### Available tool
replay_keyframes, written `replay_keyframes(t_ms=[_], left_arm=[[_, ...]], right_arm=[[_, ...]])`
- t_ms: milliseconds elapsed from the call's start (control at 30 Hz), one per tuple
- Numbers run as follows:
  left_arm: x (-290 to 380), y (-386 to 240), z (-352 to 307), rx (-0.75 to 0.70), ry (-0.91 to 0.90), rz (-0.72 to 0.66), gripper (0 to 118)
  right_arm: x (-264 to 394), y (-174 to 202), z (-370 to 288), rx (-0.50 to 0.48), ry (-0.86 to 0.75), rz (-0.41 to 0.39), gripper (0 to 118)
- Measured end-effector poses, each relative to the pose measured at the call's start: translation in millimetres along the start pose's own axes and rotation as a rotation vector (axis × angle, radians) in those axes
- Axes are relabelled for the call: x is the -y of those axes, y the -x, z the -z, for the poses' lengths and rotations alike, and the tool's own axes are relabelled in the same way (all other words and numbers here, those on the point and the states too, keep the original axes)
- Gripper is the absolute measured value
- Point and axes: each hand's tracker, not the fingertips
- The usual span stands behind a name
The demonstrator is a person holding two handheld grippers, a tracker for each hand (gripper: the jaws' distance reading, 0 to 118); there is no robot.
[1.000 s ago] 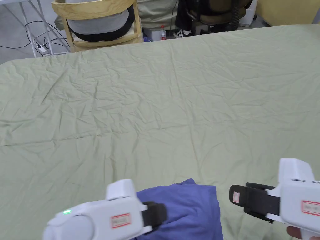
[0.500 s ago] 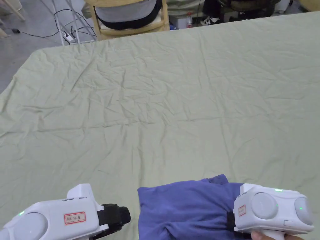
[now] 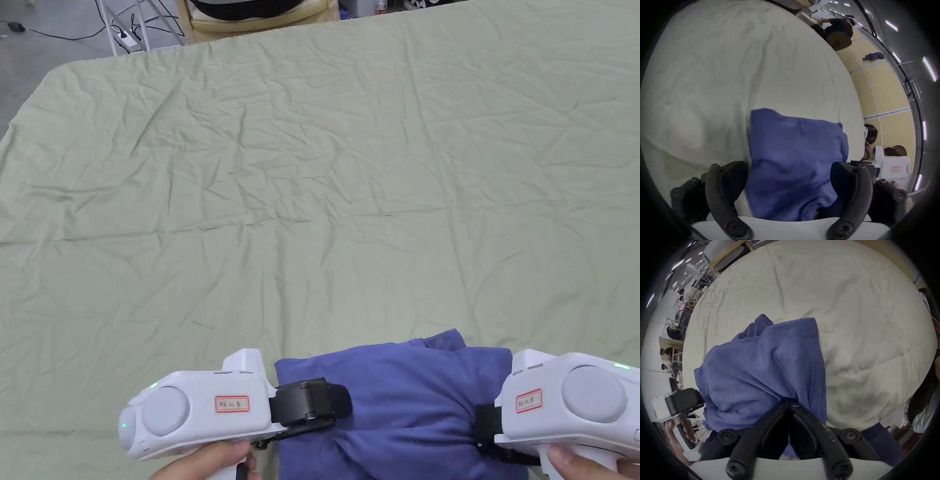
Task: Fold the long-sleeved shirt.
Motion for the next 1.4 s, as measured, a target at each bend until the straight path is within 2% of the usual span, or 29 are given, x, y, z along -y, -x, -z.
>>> replay_keyframes(t_ms=[33, 67, 100, 133, 167, 200, 233, 333, 433, 533, 633, 700, 833, 1100, 1200, 1333, 1367, 1400], left_arm=[[8.0, 12.7, 2.0, -0.03, 0.023, -0.002, 97], [-13.2, 23.1, -6.9, -0.058, -0.016, 0.008, 84], [-25.5, 44.6, -18.3, -0.126, -0.043, 0.042, 62], [-27.8, 67.6, -26.7, -0.203, -0.046, 0.101, 18], [-23.8, 51.9, -24.5, -0.189, -0.04, 0.168, 8], [-17.9, 10.1, -23.9, -0.087, -0.044, 0.134, 7], [-11.1, 0.9, -24.8, -0.052, -0.035, 0.083, 7], [-30.9, 24.8, -44.6, -0.114, -0.083, 0.1, 6], [-43.0, -5.8, -67.9, -0.039, -0.116, 0.053, 6], [-55.7, -23.8, -98.6, -0.017, -0.136, 0.091, 6], [-68.8, -19.3, -125.9, -0.01, -0.144, 0.095, 6], [-89.3, 26.1, -148.6, -0.09, -0.169, 0.111, 6], [-99.8, 134.1, -195.5, -0.204, -0.161, 0.049, 6], [-108.7, 427.4, -338.1, -0.59, -0.15, -0.055, 5], [-91.0, 498.9, -369.3, -0.658, -0.126, -0.132, 5], [-81.6, 543.0, -388.6, -0.723, -0.104, -0.142, 6], [-84.1, 537.3, -383.9, -0.709, -0.109, -0.136, 12], [-86.7, 527.4, -378.0, -0.689, -0.112, -0.127, 33]], right_arm=[[1.1, 1.8, -1.2, 0.006, -0.003, -0.008, 3], [1.7, 3.8, -2.9, 0.013, -0.005, -0.017, 3], [1.9, 7.2, -4.9, 0.02, -0.008, -0.023, 3], [2.6, 9.7, -7.3, 0.026, -0.011, -0.028, 3], [3.6, 12.1, -10.5, 0.024, -0.015, -0.032, 3], [4.5, 15.5, -13.7, 0.016, -0.02, -0.037, 3], [5.1, 21.2, -17.0, 0.038, -0.029, -0.048, 3], [10.0, 31.6, -27.1, 0.033, -0.071, -0.08, 3], [15.4, 47.6, -40.7, -0.039, -0.108, -0.094, 3], [19.3, 72.0, -52.6, -0.094, -0.136, -0.134, 3], [21.0, 106.2, -58.1, -0.155, -0.178, -0.224, 3], [21.9, 128.4, -58.8, -0.175, -0.192, -0.268, 3], [23.7, 167.3, -56.6, -0.246, -0.183, -0.307, 3], [38.8, 237.3, -49.4, -0.366, -0.154, -0.409, 3], [45.9, 255.0, -51.7, -0.404, -0.142, -0.469, 3], [52.3, 268.0, -57.6, -0.429, -0.145, -0.502, 3], [53.1, 269.5, -58.9, -0.433, -0.145, -0.505, 3], [53.7, 270.1, -59.9, -0.436, -0.145, -0.506, 3]])
